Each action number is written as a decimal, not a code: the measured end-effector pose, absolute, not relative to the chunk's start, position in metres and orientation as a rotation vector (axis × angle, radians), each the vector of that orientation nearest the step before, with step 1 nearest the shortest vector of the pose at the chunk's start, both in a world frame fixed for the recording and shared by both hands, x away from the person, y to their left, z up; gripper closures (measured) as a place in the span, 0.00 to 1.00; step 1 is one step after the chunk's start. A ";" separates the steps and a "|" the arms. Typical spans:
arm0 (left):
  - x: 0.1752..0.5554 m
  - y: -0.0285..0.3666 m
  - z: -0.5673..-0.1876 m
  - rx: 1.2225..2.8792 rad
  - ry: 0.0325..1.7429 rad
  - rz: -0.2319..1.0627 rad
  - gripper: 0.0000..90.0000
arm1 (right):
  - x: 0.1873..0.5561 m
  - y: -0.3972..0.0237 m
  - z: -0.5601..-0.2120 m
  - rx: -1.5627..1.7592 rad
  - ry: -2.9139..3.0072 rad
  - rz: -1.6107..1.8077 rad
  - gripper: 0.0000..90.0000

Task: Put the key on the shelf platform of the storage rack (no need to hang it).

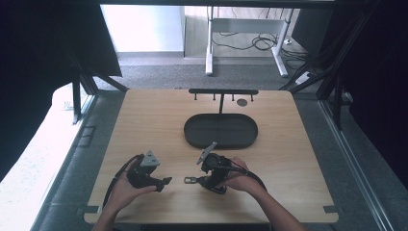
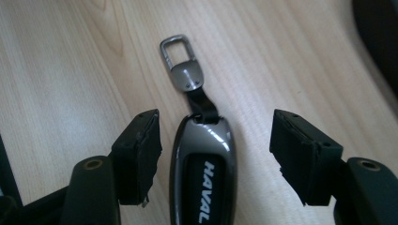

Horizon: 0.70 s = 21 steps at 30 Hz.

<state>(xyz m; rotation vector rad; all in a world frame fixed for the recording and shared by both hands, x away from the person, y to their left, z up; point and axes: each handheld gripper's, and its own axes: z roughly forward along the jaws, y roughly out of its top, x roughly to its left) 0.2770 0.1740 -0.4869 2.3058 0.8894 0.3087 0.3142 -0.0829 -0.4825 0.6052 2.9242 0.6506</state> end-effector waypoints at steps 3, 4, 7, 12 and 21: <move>0.277 0.174 -0.487 2.305 0.893 0.305 0.26 | 0.312 -0.085 -0.488 0.613 2.935 0.632 0.37; 0.277 0.174 -0.487 2.305 0.893 0.305 0.26 | 0.312 -0.085 -0.490 0.618 2.935 0.628 0.37; 0.277 0.173 -0.488 2.310 0.892 0.305 0.26 | 0.310 -0.087 -0.495 0.620 2.942 0.611 0.37; 0.277 0.173 -0.488 2.313 0.887 0.308 0.26 | 0.310 -0.087 -0.505 0.616 2.953 0.567 0.38; 0.277 0.173 -0.488 2.312 0.888 0.307 0.26 | 0.311 -0.086 -0.510 0.635 2.951 0.551 0.42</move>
